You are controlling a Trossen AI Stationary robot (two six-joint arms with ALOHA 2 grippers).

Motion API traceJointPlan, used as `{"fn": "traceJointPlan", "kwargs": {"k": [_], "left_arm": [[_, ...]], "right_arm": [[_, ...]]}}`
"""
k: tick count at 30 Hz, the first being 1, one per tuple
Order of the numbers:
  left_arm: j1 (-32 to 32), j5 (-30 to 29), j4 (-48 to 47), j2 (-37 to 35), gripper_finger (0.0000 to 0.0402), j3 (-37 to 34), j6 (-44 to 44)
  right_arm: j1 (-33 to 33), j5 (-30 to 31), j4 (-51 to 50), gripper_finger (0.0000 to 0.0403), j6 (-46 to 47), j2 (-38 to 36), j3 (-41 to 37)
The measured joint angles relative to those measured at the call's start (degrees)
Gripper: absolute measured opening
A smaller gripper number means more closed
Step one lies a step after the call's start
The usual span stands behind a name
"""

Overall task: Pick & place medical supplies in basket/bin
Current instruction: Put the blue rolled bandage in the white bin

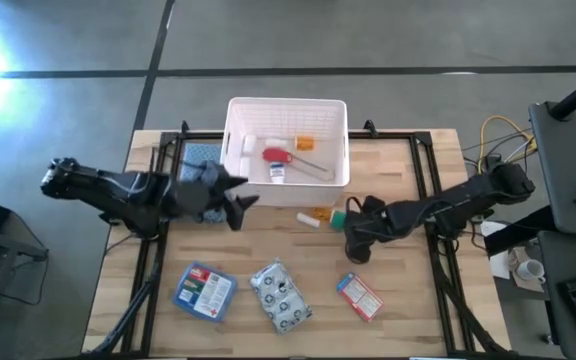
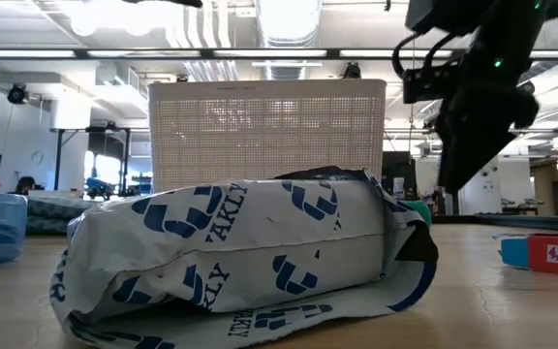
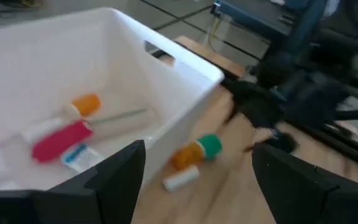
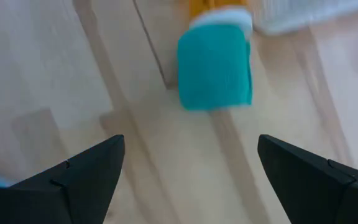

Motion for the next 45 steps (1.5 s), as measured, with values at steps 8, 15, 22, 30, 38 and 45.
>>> {"fn": "traceJointPlan", "kwargs": {"k": [8, 15, 22, 30, 38, 45], "left_arm": [[-6.40, -3.96, 0.42, 0.06, 0.0274, -5.00, -6.53], [-6.36, -4.61, 0.38, 0.06, 0.0274, -11.08, -18.10], [-6.33, -4.59, 0.43, 0.08, 0.0274, -13.02, -22.18], [-6.33, -4.59, 0.45, 0.08, 0.0274, -13.00, -22.07], [-6.27, -5.28, 0.47, 0.08, 0.0274, -13.14, -21.94], [-6.27, -5.90, 0.44, 0.08, 0.0274, -13.28, -21.95]], "right_arm": [[-4.07, 0.60, 9.86, 0.0359, -16.68, 0.15, -3.57], [-9.48, -4.65, 17.50, 0.0359, -18.96, 0.15, -6.51], [-11.26, -5.91, 25.57, 0.0359, -19.37, 0.15, -10.51], [-11.22, -5.96, 37.55, 0.0359, -12.48, 0.15, -16.46], [-11.22, -3.41, 38.33, 0.0359, -11.99, 0.15, -19.84], [-11.20, -4.52, 38.77, 0.0342, -8.74, 0.15, -20.36]]}}
